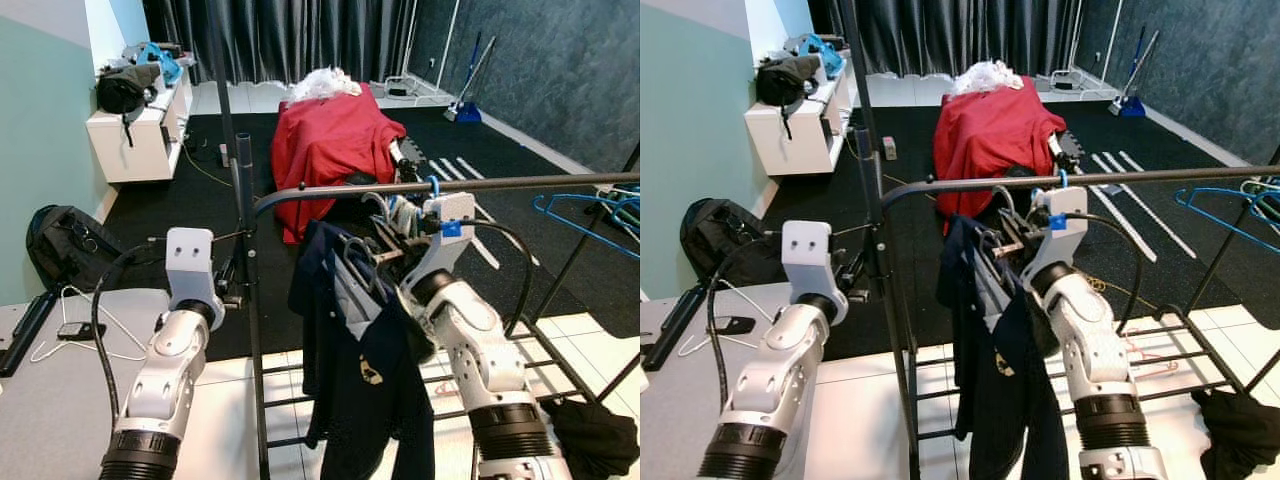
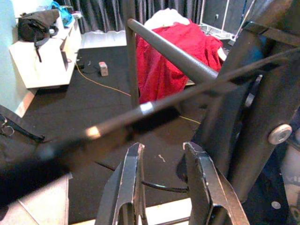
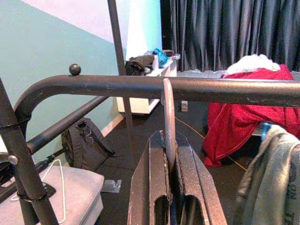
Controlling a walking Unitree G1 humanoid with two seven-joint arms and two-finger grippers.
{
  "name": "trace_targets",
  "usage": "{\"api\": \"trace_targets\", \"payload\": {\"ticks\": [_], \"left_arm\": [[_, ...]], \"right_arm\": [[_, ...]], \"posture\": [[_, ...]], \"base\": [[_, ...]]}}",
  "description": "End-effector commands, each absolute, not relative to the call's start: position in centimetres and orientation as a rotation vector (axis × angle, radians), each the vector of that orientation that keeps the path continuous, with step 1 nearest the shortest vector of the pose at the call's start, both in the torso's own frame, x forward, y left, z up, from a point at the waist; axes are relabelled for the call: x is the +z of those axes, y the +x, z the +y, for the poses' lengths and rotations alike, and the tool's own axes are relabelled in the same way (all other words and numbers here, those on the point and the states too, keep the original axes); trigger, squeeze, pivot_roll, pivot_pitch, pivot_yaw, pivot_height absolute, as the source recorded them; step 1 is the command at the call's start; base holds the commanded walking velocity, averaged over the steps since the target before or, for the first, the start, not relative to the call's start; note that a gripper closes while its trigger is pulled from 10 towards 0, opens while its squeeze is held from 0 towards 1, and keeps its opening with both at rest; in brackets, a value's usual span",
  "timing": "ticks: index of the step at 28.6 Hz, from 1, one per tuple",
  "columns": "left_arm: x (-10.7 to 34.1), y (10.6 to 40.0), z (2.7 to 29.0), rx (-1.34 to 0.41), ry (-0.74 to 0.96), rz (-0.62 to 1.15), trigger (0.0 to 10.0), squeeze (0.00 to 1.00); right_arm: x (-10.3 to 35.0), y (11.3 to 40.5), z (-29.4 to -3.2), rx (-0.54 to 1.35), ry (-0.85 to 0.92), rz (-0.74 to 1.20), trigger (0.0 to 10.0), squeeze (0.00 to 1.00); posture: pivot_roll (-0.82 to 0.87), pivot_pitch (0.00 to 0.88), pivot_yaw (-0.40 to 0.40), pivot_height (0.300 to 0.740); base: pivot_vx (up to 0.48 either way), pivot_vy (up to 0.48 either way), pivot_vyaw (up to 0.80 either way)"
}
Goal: Hang hanger
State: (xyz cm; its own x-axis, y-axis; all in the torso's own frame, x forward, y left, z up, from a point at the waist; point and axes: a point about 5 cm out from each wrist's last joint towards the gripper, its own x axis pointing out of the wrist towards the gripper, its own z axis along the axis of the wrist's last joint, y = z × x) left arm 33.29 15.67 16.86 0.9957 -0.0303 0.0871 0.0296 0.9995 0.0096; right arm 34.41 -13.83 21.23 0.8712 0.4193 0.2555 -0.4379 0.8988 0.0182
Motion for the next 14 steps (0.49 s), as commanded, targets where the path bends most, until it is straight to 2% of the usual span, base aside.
{"api": "trace_targets", "payload": {"ticks": [1, 14], "left_arm": [[16.7, 33.1, 15.5, -0.050, 0.025, -0.088, 10.0, 0.00], [16.7, 33.0, 15.4, -0.061, 0.034, -0.088, 10.0, 0.00]], "right_arm": [[23.1, 34.3, -13.3, 0.467, 0.057, -0.343, 10.0, 0.00], [24.4, 34.8, -13.4, 0.465, 0.058, -0.383, 10.0, 0.00]], "posture": [[-0.06, 0.018, -0.009, 0.740], [-0.06, 0.024, -0.008, 0.740]], "base": [[0.000, 0.000, 0.00], [0.000, 0.000, 0.00]]}}
